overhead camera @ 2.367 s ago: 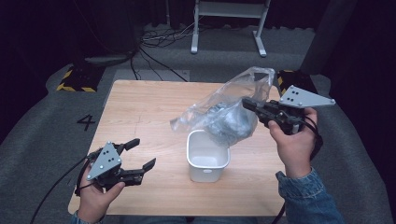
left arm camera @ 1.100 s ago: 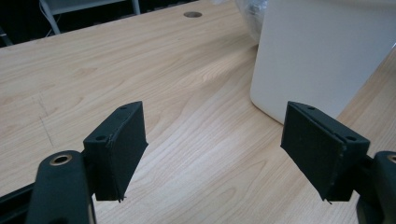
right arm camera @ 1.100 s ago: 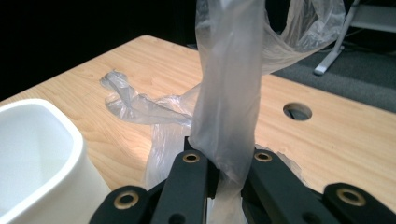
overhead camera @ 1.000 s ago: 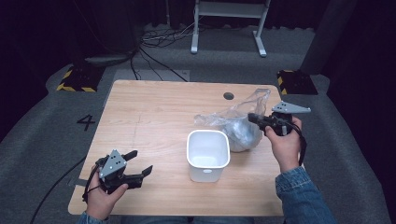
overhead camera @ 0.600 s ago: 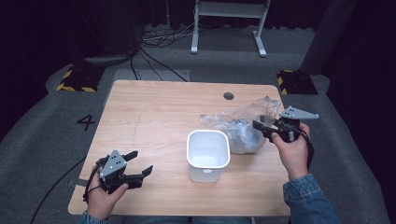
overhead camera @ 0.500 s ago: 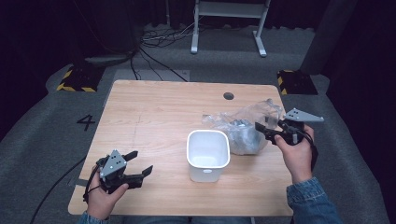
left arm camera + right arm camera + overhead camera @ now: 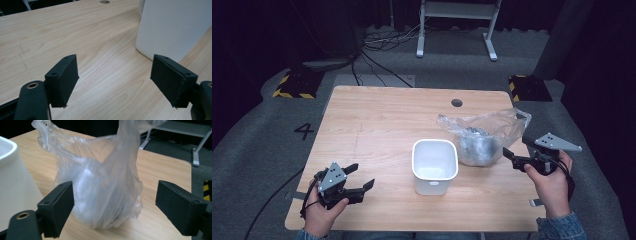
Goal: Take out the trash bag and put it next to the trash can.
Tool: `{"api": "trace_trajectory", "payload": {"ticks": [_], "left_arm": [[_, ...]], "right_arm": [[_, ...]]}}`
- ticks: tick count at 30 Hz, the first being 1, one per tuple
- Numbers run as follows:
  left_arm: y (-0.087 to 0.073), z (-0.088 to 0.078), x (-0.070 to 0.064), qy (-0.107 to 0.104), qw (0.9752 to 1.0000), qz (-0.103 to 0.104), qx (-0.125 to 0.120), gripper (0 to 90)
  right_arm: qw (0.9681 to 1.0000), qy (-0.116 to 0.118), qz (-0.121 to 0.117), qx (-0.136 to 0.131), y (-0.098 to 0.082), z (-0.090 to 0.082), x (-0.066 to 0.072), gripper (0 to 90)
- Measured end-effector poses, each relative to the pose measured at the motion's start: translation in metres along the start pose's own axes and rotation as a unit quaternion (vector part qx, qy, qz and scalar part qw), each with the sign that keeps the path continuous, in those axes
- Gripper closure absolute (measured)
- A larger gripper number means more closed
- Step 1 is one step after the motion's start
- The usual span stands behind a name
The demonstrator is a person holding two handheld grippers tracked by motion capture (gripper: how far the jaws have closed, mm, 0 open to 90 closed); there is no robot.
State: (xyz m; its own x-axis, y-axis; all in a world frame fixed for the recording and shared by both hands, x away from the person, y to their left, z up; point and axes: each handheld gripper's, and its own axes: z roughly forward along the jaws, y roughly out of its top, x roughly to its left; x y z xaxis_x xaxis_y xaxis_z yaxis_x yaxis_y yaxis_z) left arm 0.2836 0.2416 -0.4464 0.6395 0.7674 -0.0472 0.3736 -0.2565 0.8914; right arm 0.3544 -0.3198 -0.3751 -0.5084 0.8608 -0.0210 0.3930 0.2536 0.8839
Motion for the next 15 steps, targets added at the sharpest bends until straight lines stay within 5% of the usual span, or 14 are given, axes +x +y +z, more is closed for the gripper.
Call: {"api": "trace_trajectory", "payload": {"ticks": [15], "left_arm": [[-0.016, -0.014, 0.018, 0.05, 0.9982, -0.008, 0.033, 20.2]], "right_arm": [[0.9986, 0.017, 0.007, 0.05, -0.053, -0.014, -0.009, 15.6]]}}
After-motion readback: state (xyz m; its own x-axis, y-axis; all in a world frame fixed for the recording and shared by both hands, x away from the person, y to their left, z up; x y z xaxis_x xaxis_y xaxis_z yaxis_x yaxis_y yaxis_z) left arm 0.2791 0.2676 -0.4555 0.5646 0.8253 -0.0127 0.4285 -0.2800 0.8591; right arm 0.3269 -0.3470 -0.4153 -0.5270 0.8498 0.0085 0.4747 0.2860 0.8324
